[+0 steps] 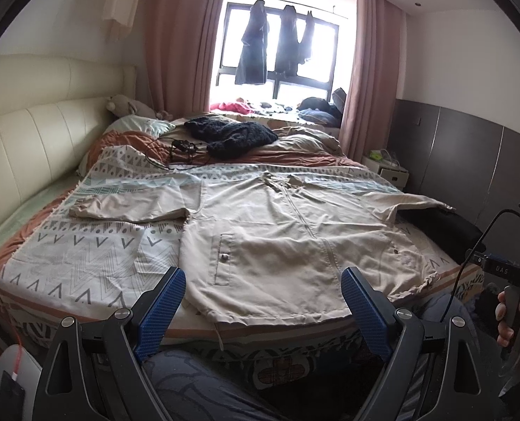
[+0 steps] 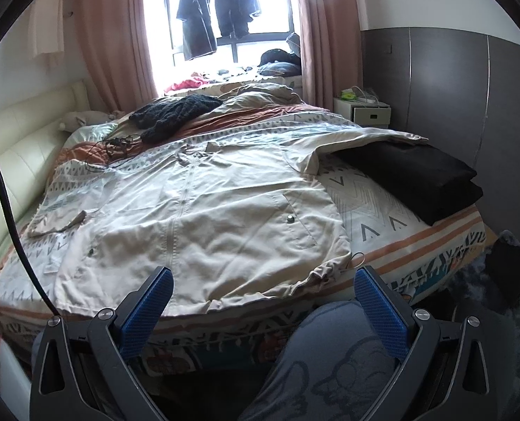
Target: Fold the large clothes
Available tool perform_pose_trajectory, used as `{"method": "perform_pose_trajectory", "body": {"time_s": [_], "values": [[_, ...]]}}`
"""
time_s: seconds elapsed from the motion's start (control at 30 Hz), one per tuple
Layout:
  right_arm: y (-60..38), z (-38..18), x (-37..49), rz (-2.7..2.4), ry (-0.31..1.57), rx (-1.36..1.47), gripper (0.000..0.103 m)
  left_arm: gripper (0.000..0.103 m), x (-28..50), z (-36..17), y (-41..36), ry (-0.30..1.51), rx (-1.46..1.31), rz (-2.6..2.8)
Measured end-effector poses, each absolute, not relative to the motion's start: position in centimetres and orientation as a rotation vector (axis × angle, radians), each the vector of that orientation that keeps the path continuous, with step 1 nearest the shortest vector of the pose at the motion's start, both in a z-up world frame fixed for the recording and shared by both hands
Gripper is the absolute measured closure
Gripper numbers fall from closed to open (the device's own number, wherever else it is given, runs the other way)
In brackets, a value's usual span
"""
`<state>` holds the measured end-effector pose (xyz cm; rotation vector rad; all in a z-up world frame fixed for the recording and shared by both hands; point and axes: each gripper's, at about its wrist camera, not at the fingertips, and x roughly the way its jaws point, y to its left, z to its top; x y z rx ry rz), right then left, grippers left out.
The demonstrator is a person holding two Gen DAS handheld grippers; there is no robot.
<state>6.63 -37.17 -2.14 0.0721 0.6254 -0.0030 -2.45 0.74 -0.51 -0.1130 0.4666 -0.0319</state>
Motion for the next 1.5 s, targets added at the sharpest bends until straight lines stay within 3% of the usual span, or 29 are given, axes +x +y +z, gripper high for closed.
{"method": "perform_pose_trajectory", "body": {"time_s": [0.8,1.5], "values": [[-37.7,-2.8,7.2,0.026,0.594,0.079,0.0,0.012,-0.8,0.0,-1.9,0.53,-0.047,-0.052],[-33.4,-3.6,18.2,0.126,0.656,0.104,0.0,0.012,8.4,-1.0,4.1,0.607,-0.072,0.107]]}}
